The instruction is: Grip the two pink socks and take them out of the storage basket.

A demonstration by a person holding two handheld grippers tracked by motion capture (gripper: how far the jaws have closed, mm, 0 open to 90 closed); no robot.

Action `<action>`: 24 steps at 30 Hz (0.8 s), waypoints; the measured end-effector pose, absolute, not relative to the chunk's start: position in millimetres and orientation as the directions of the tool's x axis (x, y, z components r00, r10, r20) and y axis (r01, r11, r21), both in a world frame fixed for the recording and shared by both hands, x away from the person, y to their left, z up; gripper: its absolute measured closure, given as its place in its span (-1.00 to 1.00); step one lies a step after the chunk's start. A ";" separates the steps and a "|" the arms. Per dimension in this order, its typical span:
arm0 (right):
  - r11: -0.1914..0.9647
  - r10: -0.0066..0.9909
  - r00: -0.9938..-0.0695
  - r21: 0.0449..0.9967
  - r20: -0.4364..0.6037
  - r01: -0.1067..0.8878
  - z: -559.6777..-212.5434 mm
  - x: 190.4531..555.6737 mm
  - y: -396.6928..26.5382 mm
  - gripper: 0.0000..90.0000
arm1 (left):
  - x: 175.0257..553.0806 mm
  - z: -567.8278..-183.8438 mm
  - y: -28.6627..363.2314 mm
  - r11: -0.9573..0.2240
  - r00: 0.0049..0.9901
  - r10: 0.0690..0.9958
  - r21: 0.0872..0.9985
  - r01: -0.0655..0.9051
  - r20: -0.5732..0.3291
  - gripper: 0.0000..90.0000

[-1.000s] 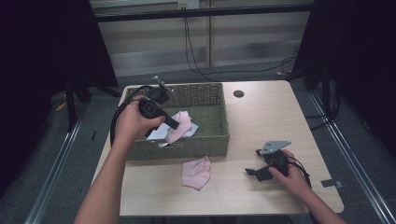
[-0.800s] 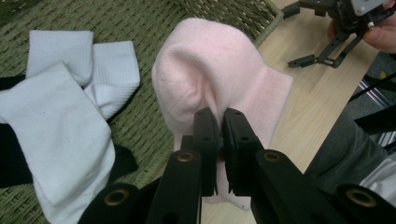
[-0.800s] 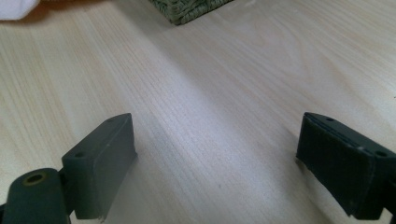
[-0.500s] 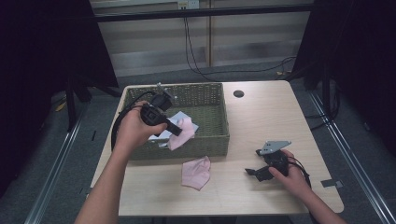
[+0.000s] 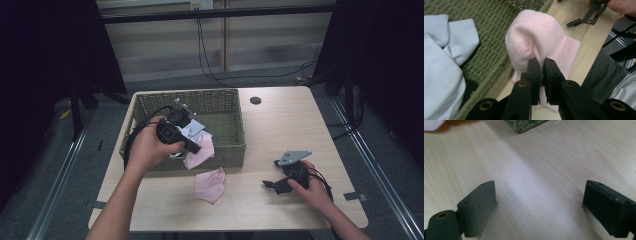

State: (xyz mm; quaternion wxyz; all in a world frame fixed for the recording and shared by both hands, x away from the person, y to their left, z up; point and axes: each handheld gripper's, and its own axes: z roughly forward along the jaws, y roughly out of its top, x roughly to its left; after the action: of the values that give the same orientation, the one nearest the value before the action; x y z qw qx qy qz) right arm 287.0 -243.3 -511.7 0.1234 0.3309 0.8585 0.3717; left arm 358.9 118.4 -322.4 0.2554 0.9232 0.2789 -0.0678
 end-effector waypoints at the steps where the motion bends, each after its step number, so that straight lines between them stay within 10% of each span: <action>1: 0.505 0.660 -0.751 0.720 0.034 0.476 -511.7 287.0 -243.3 -0.76 | 358.0 -323.3 117.9 -0.713 0.835 0.478 0.435 0.549 -0.271 0.86; 11: 0.505 0.660 -0.751 0.720 0.034 0.476 -511.7 287.0 -243.3 -0.76 | 345.2 -341.0 108.7 -0.722 0.849 0.439 0.448 0.528 -0.294 0.81; 24: 0.505 0.659 -0.751 0.721 0.034 0.475 -511.8 287.0 -243.3 -0.76 | 337.1 -370.3 121.2 -0.704 0.852 0.461 0.481 0.522 -0.248 0.14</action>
State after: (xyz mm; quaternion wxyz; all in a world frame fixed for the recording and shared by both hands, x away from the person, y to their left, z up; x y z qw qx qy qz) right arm 287.0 -243.3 -511.8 0.1235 0.3302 0.8586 0.3722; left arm 337.1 121.2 -370.3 0.2769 0.9216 0.2666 -0.0545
